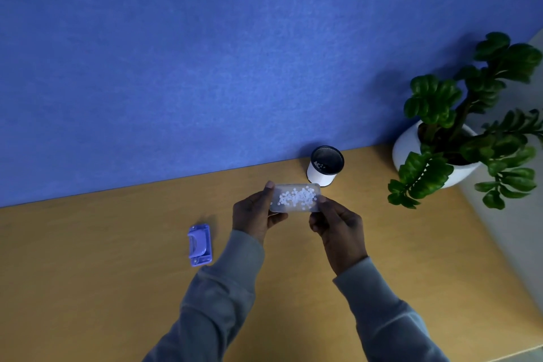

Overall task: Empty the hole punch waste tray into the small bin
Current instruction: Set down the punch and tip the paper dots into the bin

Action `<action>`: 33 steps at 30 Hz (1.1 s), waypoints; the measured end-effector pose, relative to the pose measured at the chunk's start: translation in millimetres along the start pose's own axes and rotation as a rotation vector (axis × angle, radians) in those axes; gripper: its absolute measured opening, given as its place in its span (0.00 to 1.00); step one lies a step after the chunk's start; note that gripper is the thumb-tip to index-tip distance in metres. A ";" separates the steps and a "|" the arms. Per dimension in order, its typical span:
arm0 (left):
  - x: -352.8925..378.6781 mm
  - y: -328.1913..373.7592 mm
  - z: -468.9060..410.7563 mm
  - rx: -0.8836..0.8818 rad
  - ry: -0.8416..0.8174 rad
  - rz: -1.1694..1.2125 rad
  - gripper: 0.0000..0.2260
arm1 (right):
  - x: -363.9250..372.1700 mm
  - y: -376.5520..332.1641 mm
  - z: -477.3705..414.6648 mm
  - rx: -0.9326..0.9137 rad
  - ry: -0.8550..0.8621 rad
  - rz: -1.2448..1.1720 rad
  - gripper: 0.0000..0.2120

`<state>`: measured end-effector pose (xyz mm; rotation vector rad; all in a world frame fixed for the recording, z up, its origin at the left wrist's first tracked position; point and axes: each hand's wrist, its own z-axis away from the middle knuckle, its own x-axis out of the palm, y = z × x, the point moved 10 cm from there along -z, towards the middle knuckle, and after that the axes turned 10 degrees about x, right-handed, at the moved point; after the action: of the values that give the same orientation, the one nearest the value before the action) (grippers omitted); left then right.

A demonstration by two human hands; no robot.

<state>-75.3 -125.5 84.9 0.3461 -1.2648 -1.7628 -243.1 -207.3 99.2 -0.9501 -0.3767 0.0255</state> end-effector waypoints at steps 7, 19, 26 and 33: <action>3.7 26.3 -26.0 0.455 0.024 -0.528 0.23 | -16.0 -17.9 -21.1 -0.049 0.055 -0.034 0.11; 42.5 -42.1 -93.7 0.744 -0.214 -1.520 0.28 | -41.7 -17.4 -43.5 -0.047 0.136 -0.106 0.09; 19.4 -93.9 -120.7 0.636 -0.253 -1.595 0.29 | -57.1 -13.0 -53.1 -0.045 0.178 -0.108 0.11; 14.4 -115.0 -134.4 0.635 -0.258 -1.620 0.27 | -74.5 -17.8 -71.2 -0.078 0.282 -0.118 0.10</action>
<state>-51.8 -211.4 -68.7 1.9870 -1.9010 -2.5933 -292.1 -287.7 53.7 -0.9916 -0.1731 -0.2298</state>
